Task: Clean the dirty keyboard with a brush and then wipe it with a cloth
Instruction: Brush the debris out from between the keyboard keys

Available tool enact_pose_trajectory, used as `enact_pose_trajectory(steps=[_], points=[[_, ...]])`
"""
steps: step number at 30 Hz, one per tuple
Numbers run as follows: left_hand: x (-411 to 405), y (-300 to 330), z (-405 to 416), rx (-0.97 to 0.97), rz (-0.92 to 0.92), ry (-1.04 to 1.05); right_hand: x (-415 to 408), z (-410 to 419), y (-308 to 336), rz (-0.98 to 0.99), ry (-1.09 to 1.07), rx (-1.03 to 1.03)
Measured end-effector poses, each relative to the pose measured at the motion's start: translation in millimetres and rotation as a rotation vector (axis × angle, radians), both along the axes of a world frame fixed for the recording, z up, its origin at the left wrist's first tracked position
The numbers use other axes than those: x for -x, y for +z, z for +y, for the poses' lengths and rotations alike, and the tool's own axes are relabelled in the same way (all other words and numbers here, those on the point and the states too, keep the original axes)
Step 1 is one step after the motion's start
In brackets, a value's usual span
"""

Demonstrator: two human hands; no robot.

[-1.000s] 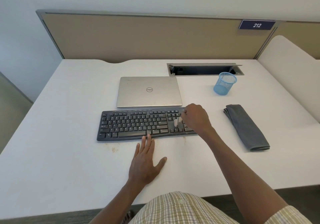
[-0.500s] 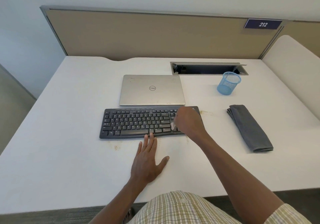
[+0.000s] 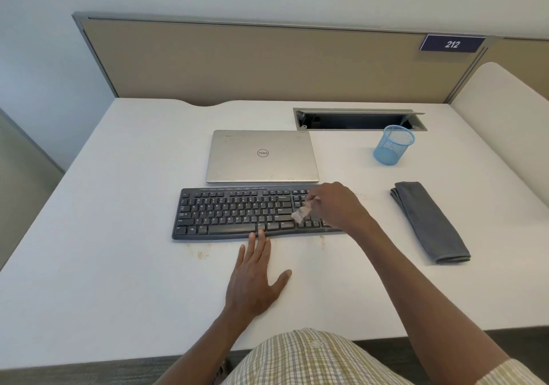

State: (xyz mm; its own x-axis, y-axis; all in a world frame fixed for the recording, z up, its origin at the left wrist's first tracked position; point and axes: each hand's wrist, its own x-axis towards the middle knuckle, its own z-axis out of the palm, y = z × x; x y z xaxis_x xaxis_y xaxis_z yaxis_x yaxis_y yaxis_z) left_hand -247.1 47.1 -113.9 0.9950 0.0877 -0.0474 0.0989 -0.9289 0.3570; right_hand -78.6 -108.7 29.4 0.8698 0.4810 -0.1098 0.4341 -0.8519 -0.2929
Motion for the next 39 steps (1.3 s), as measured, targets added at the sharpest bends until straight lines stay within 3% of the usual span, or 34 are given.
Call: enact_pose_trajectory(steps=[6, 10, 12, 16, 23, 27, 34, 39], points=[[-1.0, 0.3, -0.5, 0.004, -0.003, -0.004, -11.8, 4.5, 3.1, 0.019, 0.134, 0.106], [-0.8, -0.1, -0.5, -0.005, -0.002, -0.001, -19.4, -8.5, 8.5, -0.100, 0.092, 0.226], [-0.6, 0.1, -0.5, -0.008, 0.000, -0.003, -23.6, -6.9, 10.4, -0.139, 0.095, 0.193], [-0.7, -1.6, -0.5, 0.005, -0.004, -0.002, -16.1, 8.6, 8.5, -0.030, 0.167, 0.089], [-0.6, -0.3, -0.4, 0.008, -0.007, 0.001, -19.4, -5.1, 7.3, -0.143, 0.082, 0.199], [-0.6, -0.3, -0.4, -0.013, 0.005, 0.000, -14.8, 10.4, 6.1, -0.059, 0.172, 0.100], [-0.7, -1.2, -0.4, -0.013, -0.012, -0.002, -25.5, -13.6, 2.4, -0.163, 0.110, 0.253], [-1.3, -0.4, -0.5, -0.008, -0.013, 0.004, -30.2, 6.2, 7.8, -0.120, 0.140, 0.135]])
